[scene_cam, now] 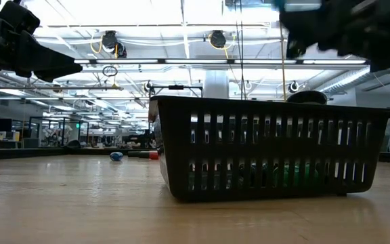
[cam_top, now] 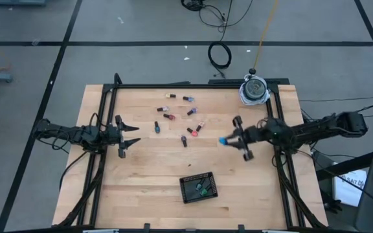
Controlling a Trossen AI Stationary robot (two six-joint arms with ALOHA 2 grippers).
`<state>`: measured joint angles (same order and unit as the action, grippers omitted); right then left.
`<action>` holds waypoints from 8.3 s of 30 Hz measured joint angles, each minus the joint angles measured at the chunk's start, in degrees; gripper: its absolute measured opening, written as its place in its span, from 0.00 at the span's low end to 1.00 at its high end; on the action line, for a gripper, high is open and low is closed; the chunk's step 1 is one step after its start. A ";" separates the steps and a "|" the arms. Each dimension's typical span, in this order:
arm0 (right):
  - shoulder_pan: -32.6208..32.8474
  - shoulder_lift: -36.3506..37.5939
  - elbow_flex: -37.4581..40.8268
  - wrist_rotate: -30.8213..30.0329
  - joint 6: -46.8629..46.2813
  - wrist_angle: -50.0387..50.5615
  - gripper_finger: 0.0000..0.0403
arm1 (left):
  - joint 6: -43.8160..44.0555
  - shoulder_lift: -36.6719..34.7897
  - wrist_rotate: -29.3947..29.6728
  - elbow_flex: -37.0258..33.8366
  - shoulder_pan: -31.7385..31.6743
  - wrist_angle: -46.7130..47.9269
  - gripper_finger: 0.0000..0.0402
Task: Pick & Place Nail Polish
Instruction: Put the light blue nail polish bottle into the black bin, then put the light brown nail polish bottle into the black bin
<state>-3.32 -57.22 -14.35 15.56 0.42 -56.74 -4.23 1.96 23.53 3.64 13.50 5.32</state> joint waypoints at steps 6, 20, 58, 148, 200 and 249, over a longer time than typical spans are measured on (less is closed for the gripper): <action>-4.65 -0.01 0.00 -5.17 -1.72 8.78 0.12 | 0.00 0.02 0.00 -0.02 0.00 0.00 0.53; -10.37 -0.01 0.00 -38.46 1.92 26.34 0.12 | 0.00 0.00 -0.01 -0.01 -0.02 0.00 0.53; 1.80 -4.10 0.00 -72.29 27.98 18.88 0.13 | 0.00 0.00 0.00 0.00 -0.02 0.00 0.53; 17.99 -17.03 -22.54 14.73 -5.07 12.97 0.12 | 0.00 0.00 0.00 -0.01 0.00 0.00 0.53; 12.40 -33.19 -36.85 -34.15 0.35 43.93 0.29 | 0.00 0.00 -0.01 -0.01 -0.02 0.00 0.53; -13.44 -37.32 -36.76 -15.26 8.49 58.86 0.41 | 0.00 0.02 -0.02 -0.02 -0.01 0.00 0.53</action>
<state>-16.76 -94.54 -51.11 0.30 8.91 2.13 -4.23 1.98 23.51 3.62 13.48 5.32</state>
